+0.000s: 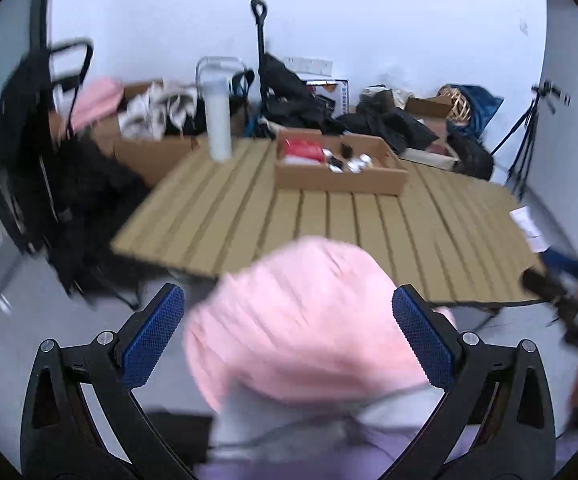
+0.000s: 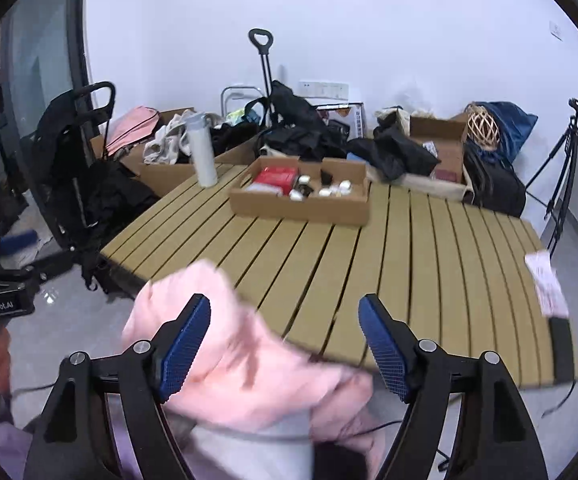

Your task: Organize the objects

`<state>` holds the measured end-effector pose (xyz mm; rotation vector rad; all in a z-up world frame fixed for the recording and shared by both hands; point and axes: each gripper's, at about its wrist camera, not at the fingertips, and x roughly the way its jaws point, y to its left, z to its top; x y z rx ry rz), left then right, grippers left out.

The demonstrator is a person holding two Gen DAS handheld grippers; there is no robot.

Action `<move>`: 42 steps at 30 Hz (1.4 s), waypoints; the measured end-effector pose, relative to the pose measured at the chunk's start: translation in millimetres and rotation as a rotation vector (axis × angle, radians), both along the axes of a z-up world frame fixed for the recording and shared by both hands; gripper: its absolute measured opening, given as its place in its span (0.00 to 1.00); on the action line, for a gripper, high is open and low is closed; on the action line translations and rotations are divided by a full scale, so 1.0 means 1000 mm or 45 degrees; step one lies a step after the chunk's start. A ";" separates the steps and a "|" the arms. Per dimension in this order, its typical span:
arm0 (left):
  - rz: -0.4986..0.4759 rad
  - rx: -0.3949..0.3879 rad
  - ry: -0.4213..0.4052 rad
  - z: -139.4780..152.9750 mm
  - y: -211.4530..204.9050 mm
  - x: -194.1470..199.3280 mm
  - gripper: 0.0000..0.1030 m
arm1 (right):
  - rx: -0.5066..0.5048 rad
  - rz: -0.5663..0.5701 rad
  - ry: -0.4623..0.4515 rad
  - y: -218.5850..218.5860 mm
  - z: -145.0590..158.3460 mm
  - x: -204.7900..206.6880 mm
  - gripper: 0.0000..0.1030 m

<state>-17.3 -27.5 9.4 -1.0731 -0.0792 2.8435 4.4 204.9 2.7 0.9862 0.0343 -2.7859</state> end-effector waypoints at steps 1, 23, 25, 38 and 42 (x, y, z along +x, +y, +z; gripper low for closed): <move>-0.007 -0.003 -0.008 -0.003 0.002 0.005 1.00 | 0.010 -0.009 0.008 -0.006 -0.005 0.010 0.78; 0.002 -0.135 0.063 0.003 0.015 0.034 1.00 | 0.002 -0.044 0.025 -0.015 -0.011 0.033 0.78; -0.002 -0.140 0.067 0.003 0.016 0.035 1.00 | 0.000 -0.050 0.022 -0.013 -0.011 0.032 0.78; -0.036 -0.166 0.064 0.003 0.021 0.036 1.00 | 0.002 -0.043 0.024 -0.011 -0.012 0.031 0.78; -0.033 -0.164 0.056 0.002 0.021 0.035 1.00 | -0.002 -0.046 0.016 -0.011 -0.013 0.030 0.78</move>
